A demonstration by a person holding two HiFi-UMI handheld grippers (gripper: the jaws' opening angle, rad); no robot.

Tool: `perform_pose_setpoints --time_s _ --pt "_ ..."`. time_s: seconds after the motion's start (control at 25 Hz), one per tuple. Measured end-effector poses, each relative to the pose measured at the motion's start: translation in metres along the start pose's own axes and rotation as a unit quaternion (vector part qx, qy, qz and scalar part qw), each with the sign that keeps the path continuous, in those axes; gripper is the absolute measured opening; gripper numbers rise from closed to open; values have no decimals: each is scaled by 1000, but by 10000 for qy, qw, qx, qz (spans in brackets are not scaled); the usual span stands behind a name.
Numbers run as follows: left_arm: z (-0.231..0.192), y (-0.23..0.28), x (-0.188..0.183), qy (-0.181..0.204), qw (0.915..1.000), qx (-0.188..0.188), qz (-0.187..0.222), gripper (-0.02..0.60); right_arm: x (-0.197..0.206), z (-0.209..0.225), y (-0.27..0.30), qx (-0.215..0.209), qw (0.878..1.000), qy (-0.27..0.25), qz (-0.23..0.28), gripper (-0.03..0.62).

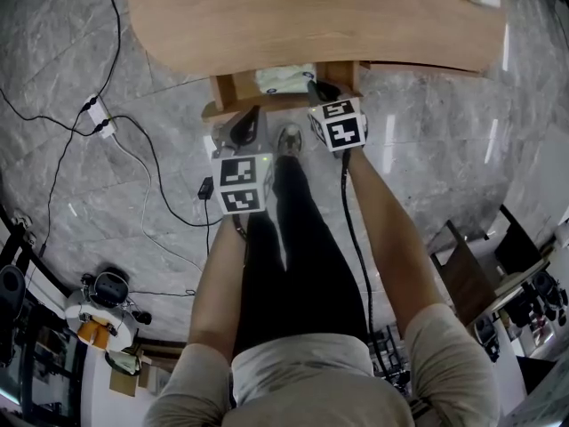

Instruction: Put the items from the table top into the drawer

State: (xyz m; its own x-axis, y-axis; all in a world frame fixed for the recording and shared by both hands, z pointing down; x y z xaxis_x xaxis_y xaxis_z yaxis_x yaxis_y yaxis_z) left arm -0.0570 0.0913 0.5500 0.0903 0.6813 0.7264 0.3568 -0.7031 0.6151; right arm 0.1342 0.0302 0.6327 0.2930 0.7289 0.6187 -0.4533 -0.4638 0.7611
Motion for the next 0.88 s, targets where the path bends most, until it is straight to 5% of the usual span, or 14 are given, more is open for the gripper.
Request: perform_pose_setpoints --time_s 0.24,0.36,0.52,0.88 --pt "0 0 -3 16 10000 37 -50 18 -7 1 16 231 9994 -184 -180 20" --pt "2 -6 -4 57 9999 46 -86 18 -8 -1 16 323 9988 -289 -239 97" --pt "5 -15 -14 41 10000 7 -19 18 -16 -4 1 318 9993 -187 -82 106" --pt "25 -60 -58 22 9995 -86 317 18 -71 -42 -83 388 9960 -196 780 8"
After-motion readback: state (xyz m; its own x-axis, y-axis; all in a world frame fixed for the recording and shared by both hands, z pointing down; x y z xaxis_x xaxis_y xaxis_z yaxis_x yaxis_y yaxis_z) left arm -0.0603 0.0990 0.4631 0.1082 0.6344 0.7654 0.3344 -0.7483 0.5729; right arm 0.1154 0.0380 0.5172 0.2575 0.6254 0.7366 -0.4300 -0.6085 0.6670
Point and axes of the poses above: the fingertips, and each gripper's own axes: y forward along the fingers, z to its right, x out of its underside, the point moved 10 cm from there along -y, backward along the fingers, and after that the axes turned 12 degrees about z, right-handed, at the moved point
